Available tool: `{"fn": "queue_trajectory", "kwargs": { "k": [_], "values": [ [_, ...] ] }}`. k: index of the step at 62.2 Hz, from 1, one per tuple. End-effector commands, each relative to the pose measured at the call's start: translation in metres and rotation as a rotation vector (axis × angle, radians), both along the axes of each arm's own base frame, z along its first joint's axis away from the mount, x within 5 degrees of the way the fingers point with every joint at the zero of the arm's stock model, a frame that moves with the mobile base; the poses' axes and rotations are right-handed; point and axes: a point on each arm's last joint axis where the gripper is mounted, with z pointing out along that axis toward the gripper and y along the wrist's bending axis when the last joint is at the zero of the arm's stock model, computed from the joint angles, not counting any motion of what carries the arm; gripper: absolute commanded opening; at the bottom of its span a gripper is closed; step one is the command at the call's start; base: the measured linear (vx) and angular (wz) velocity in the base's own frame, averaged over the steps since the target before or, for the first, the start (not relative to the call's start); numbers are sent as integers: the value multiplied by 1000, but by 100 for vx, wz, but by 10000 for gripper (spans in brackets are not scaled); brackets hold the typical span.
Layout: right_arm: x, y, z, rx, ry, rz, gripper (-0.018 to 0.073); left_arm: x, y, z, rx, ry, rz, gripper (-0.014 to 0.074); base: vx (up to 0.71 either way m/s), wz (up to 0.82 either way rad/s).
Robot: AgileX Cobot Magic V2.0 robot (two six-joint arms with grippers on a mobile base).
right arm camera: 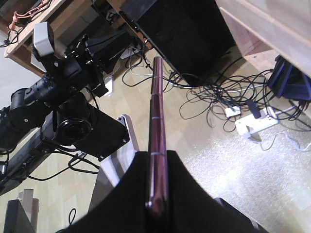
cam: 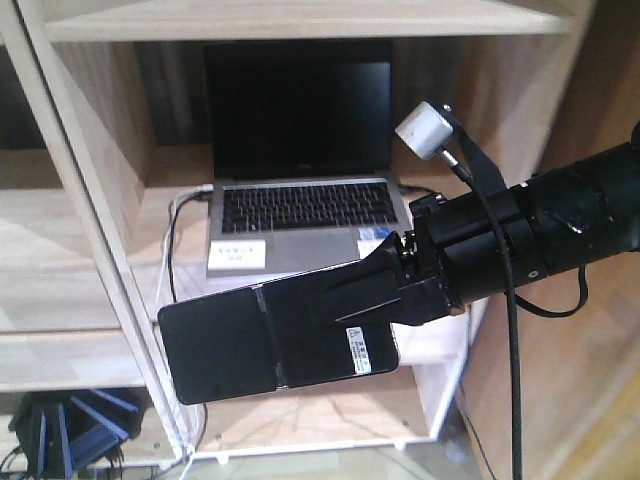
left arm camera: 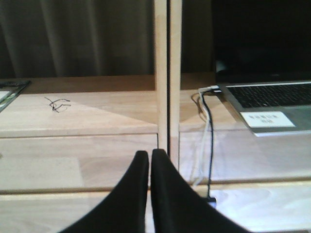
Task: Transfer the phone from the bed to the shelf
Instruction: 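Carry the phone in the right gripper toward the wooden shelf, then raise the right gripper and lower the phone onto the upper shelf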
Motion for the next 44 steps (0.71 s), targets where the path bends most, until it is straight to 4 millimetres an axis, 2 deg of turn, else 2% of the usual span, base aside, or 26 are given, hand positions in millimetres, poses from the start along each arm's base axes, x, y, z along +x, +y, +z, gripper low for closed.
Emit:
{"fn": "queue_trajectory", "kwargs": {
  "k": [1,44],
  "values": [
    [-12,1,25,104,-9,57,-2,0,0,4,-5,-71,3,1,28,11],
    [-12,1,25,104,-8,57,-2,0,0,4,-5,-71,3,1,21,5]
  ]
}}
